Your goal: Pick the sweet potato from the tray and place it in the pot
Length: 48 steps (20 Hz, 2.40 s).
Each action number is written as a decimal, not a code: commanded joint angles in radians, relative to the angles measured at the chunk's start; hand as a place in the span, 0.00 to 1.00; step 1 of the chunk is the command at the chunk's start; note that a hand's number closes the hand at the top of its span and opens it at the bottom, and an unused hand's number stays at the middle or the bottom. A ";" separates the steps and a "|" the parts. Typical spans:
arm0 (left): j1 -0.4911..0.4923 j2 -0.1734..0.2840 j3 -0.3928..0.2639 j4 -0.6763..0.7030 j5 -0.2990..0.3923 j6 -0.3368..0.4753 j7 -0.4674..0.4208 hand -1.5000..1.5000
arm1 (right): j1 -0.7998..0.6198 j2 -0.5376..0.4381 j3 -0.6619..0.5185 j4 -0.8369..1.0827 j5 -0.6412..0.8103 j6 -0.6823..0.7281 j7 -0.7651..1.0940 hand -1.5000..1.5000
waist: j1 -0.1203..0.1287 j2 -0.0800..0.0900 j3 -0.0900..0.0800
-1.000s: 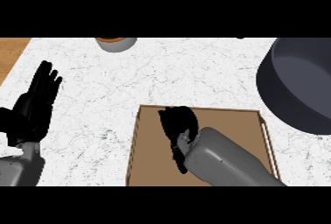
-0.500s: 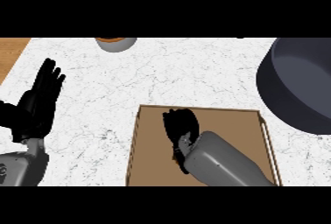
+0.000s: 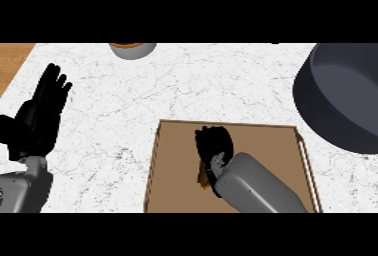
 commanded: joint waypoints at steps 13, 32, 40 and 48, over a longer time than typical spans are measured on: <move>0.061 -0.038 0.028 -0.071 -0.034 -0.037 0.030 0.50 | 0.052 -0.027 -0.017 -0.024 0.165 0.102 -0.212 1.00 | 0.003 -0.001 0.000; 0.053 -0.071 0.026 -0.014 -0.060 -0.020 -0.018 0.50 | 0.414 -0.081 -0.250 -0.826 0.198 -0.462 -0.234 1.00 | -0.028 -0.007 0.000; 0.030 -0.035 0.055 -0.047 -0.032 -0.050 0.039 0.50 | 0.414 -0.132 -0.484 -1.006 0.258 -0.578 -0.224 1.00 | -0.009 -0.003 0.000; -0.015 -0.046 0.068 0.012 -0.053 -0.062 0.016 0.50 | 0.368 -0.250 -0.859 -0.904 -0.026 -0.512 -0.345 1.00 | -0.006 0.001 0.000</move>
